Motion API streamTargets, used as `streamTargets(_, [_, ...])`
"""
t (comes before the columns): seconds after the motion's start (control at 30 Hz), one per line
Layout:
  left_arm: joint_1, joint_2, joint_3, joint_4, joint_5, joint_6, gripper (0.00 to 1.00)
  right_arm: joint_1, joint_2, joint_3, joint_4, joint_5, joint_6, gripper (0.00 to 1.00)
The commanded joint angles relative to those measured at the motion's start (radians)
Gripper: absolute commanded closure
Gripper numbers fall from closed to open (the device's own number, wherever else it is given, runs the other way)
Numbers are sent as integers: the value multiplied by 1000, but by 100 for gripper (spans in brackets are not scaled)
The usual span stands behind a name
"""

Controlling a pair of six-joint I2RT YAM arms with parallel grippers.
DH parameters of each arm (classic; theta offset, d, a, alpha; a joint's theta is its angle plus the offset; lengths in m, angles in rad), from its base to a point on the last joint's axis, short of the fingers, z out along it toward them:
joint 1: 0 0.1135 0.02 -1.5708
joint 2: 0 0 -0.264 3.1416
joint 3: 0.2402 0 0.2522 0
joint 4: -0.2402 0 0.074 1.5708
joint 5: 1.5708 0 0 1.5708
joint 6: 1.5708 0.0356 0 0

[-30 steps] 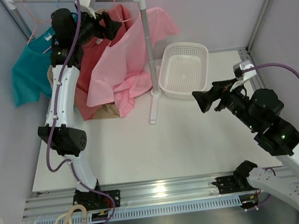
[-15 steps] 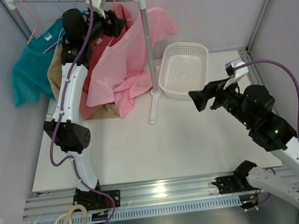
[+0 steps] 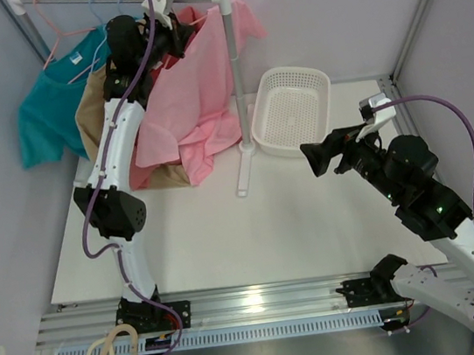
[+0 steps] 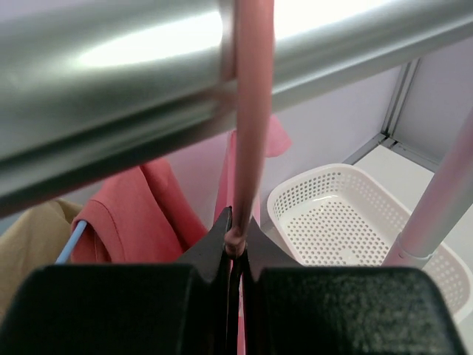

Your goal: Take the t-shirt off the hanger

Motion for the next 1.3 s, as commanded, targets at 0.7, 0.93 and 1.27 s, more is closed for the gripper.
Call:
streamTargets(0.7, [-26, -292, -58, 22, -238, -103, 99, 0, 43, 12, 33, -23, 11, 0])
streamTargets(0.93, [-93, -426, -264, 48, -493, -92, 99, 0, 133, 57, 61, -106, 20, 1])
streamTargets(1.27, [-230, -518, -460, 45, -953, -104, 99, 69, 267, 53, 133, -206, -5, 0])
